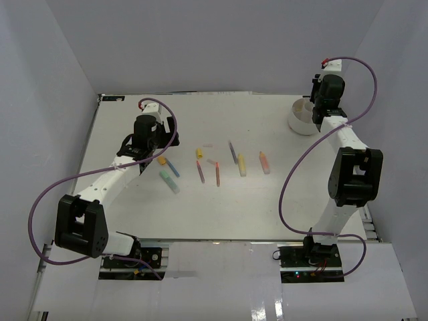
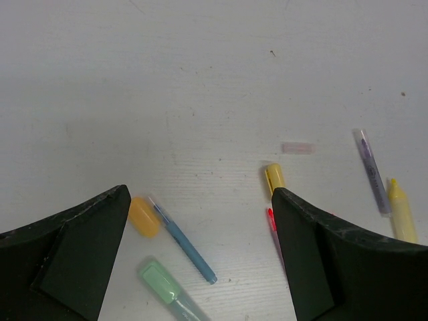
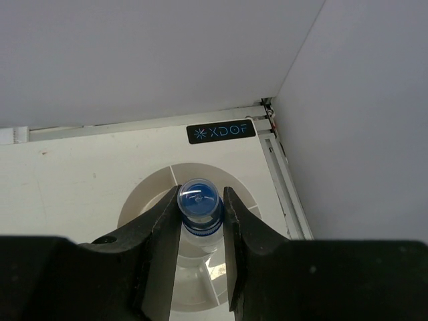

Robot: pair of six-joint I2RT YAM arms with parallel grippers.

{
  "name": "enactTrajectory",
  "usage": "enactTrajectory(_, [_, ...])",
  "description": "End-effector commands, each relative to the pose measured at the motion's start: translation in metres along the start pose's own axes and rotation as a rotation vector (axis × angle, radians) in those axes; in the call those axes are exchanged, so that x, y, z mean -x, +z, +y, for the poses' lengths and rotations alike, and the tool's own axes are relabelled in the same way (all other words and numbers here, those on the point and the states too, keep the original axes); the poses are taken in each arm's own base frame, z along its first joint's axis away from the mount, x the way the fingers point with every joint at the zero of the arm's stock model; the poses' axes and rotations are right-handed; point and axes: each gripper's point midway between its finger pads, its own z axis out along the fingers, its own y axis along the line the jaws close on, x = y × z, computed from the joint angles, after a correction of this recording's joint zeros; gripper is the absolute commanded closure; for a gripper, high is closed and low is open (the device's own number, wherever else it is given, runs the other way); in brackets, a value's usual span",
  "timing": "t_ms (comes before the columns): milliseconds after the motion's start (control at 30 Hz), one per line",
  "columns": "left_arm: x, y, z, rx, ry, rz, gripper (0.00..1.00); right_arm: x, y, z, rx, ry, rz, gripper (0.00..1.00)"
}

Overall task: Sort the stationery into containers
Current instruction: Place the stationery in the storage box.

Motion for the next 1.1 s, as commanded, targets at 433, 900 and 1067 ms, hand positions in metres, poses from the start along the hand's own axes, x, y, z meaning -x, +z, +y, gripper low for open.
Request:
enactTrajectory(433, [0.016,-0.003,-0.002,-0.002,0.005,-0.037,0.02,0.019,0.022,0.009,0.054,0.055,-0.09,0.92])
enactTrajectory(900, [0.016,-0.004,-0.003,-0.009,0.016,-0.04,0.02,-0.018,0.034,0.012,0.058,0.037,-0.008,0.62])
enactTrajectory(1067, [0.018,-0.006,-0.003,-0.011,0.016,-0.046,0.02,-0.003,0.023,0.009,0.06,0.032,-0.025,0.51])
